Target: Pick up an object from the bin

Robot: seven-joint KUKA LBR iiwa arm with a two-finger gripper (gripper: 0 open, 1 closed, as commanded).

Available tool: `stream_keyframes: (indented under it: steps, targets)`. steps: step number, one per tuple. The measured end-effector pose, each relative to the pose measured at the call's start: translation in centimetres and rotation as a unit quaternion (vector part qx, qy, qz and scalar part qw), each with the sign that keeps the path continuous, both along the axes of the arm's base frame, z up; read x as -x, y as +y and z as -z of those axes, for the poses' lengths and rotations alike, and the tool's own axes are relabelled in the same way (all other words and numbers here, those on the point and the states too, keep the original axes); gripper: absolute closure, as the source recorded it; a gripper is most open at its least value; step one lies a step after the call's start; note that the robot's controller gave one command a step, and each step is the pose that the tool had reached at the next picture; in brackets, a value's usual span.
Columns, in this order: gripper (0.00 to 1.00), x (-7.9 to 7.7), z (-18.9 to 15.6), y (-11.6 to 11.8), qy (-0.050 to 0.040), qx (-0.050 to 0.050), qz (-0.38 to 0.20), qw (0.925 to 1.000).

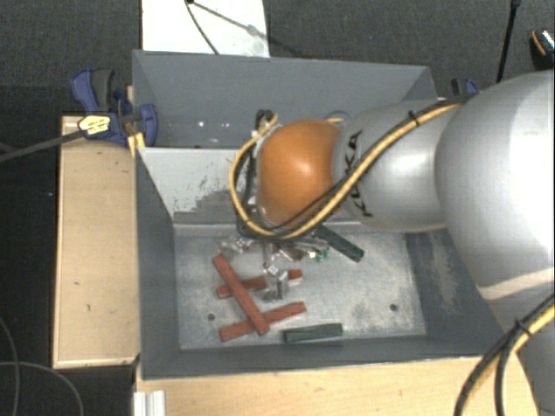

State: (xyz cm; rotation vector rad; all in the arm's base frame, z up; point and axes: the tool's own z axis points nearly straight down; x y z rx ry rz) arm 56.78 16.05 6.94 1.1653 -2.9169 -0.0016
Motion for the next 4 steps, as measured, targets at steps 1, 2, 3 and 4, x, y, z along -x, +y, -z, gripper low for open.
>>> stream_keyframes:
  steps: [1,2,3,4]
  targets:
    - [0.00,4.5,-0.2,0.8,-0.0040,-0.001,0.090,0.9960]
    - [1.00,4.6,-0.1,0.7,-0.0010,0.000,0.090,0.9959]
    - [1.00,4.4,-8.1,0.8,-0.0051,-0.002,0.091,0.9958]
    - [1.00,4.2,-12.5,0.9,-0.0041,-0.001,0.093,0.9956]
